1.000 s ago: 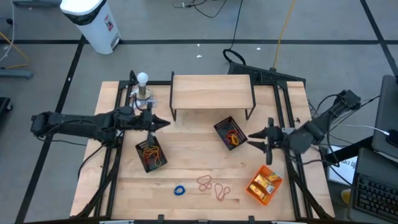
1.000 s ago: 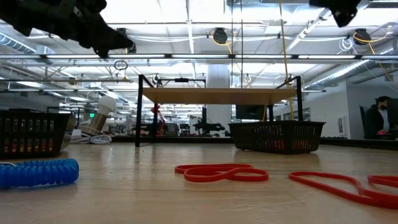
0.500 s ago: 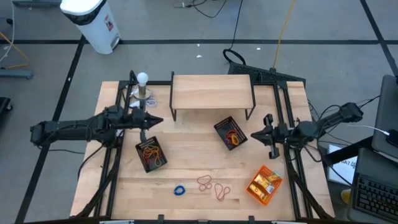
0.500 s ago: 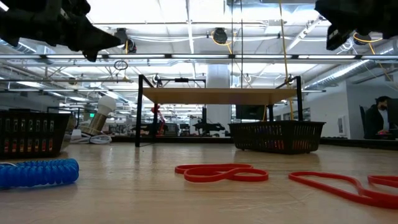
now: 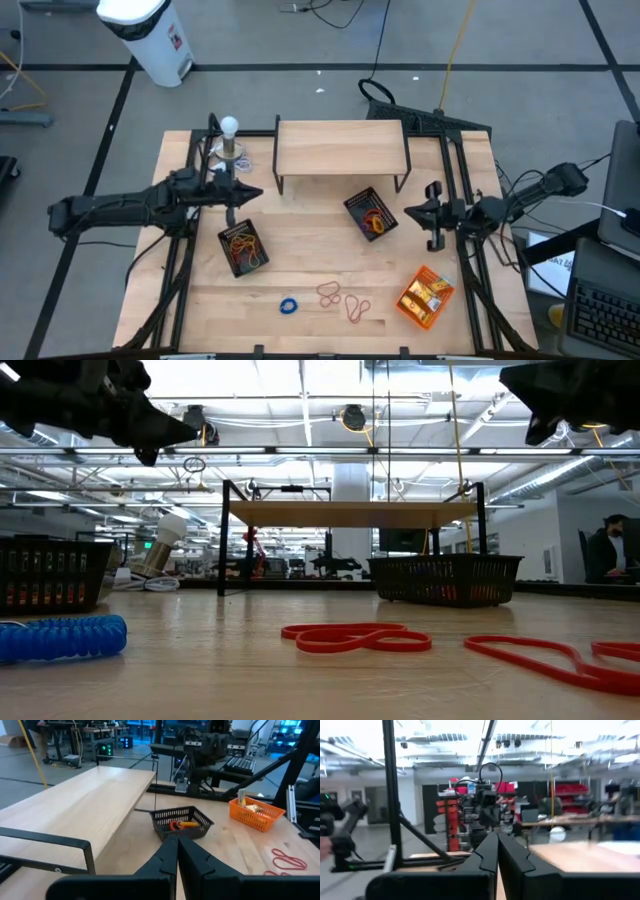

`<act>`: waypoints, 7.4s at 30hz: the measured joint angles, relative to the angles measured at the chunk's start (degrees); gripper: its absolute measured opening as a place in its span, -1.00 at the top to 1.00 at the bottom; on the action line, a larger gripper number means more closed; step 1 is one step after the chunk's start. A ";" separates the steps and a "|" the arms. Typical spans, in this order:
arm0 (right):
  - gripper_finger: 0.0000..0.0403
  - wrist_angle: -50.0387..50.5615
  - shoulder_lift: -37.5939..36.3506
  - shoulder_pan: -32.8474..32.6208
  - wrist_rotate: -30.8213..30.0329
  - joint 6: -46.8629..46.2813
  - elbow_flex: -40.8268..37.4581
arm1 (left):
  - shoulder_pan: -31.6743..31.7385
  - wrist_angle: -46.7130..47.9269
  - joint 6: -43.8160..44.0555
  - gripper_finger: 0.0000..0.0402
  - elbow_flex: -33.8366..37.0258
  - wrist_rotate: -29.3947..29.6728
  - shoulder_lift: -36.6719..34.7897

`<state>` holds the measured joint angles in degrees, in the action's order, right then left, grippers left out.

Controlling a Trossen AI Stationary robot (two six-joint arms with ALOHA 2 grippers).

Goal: Pick & Place Office Desk Supplies
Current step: Put the red rubber band into the left black bin

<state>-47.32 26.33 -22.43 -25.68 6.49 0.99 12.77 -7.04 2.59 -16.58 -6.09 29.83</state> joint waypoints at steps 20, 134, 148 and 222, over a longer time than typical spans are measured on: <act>1.00 9.31 1.43 15.34 15.31 -13.40 -0.13 | 0.00 -0.07 8.28 0.95 0.00 2.45 8.38; 0.96 -8.62 23.69 7.69 0.03 -20.40 -0.13 | -37.84 24.65 17.42 0.00 -50.70 10.28 73.08; 0.96 -9.19 25.80 6.55 0.25 -19.31 0.00 | -34.87 25.98 8.99 -0.26 -66.81 5.59 91.79; 0.97 -16.34 27.69 8.72 6.40 -14.61 0.00 | -34.44 56.64 36.25 1.00 -21.05 15.90 14.47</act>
<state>-63.66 54.02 -13.71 -19.28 -8.12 0.99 -21.67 49.60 38.84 -37.63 9.81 44.30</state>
